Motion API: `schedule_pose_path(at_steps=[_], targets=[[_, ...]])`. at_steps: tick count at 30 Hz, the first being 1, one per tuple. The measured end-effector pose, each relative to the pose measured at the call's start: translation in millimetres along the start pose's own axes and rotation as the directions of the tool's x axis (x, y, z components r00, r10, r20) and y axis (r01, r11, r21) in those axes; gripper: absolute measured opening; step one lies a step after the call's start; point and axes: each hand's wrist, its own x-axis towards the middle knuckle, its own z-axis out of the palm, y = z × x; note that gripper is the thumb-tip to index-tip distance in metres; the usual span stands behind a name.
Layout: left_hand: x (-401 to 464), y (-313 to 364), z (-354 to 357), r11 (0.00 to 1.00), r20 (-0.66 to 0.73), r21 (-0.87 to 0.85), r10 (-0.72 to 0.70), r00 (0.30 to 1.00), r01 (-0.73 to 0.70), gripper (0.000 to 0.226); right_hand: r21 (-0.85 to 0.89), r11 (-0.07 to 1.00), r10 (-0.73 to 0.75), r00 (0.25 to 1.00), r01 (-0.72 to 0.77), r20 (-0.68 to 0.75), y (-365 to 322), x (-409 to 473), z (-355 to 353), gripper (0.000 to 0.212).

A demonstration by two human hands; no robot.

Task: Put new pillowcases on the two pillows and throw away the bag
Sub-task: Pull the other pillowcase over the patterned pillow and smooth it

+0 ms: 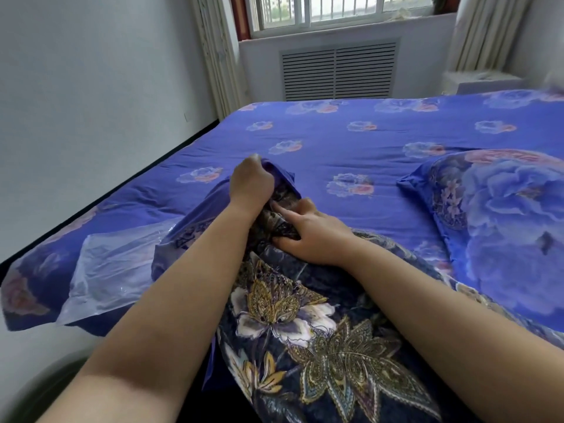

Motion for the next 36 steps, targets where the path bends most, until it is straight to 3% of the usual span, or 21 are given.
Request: schedule_pose_path(at_steps=[4,7,11,13,15,17,19,23,26,29,33,36], targets=[[-4.8,2.2,-6.9,0.973,0.059,-0.214,-0.080,0.995,0.090,0.019,-0.029,0.999,-0.041,0.998,0.042,0.045,-1.6,-1.6,-2.2,0.078],[-4.7,5.6,-15.8,0.921,0.134,-0.355,-0.120,0.984,0.161,0.015,-0.088,0.994,-0.056,0.998,0.059,0.037,-8.2,-2.1,-4.8,0.081],[-16.7,32.8,-31.6,0.893,0.215,-0.422,-0.069,0.974,0.157,0.011,-0.155,0.983,-0.099,0.995,0.098,0.002,-17.7,-4.3,-1.6,0.083],[-33.9,54.5,-36.8,0.863,0.348,-0.471,-0.007,0.938,0.181,0.014,-0.145,0.987,-0.076,0.997,0.070,-0.034,-18.0,-0.3,-4.9,0.075],[-51.9,74.0,-32.6,0.820,0.476,-0.524,0.058,0.877,0.230,0.014,-0.207,0.977,-0.047,0.998,0.053,0.034,-10.0,6.7,-14.4,0.060],[-63.1,76.1,-23.3,0.811,0.473,-0.531,0.043,0.880,0.246,0.006,-0.238,0.968,-0.038,0.987,0.075,0.154,1.5,14.3,-15.5,0.058],[-61.1,56.4,-17.2,0.800,0.416,-0.556,0.032,0.909,0.226,0.021,-0.193,0.981,0.038,0.983,-0.003,0.180,13.8,20.3,-5.4,0.056],[-53.5,-8.5,-22.8,0.939,0.319,-0.330,0.210,0.924,-0.100,0.004,-0.073,0.967,0.246,0.969,-0.243,0.033,25.0,18.6,23.7,0.069],[-50.4,-43.2,-13.1,0.974,0.380,0.005,0.208,0.901,-0.227,0.043,-0.101,0.963,0.236,0.961,-0.251,-0.143,21.6,9.7,27.9,0.066],[-55.9,-48.4,0.6,0.949,0.172,0.204,0.206,0.963,-0.239,0.042,-0.101,0.966,0.199,0.930,-0.240,-0.309,19.7,4.7,31.6,0.061],[-60.9,-20.7,11.2,0.900,-0.034,0.281,0.356,0.934,-0.333,0.023,0.061,0.972,0.231,0.881,-0.226,-0.413,16.7,0.6,29.2,0.056],[-64.9,7.3,14.3,0.972,-0.016,0.104,0.215,0.977,-0.212,0.011,0.099,0.963,0.268,0.905,-0.249,-0.330,15.0,3.2,22.1,0.078]])
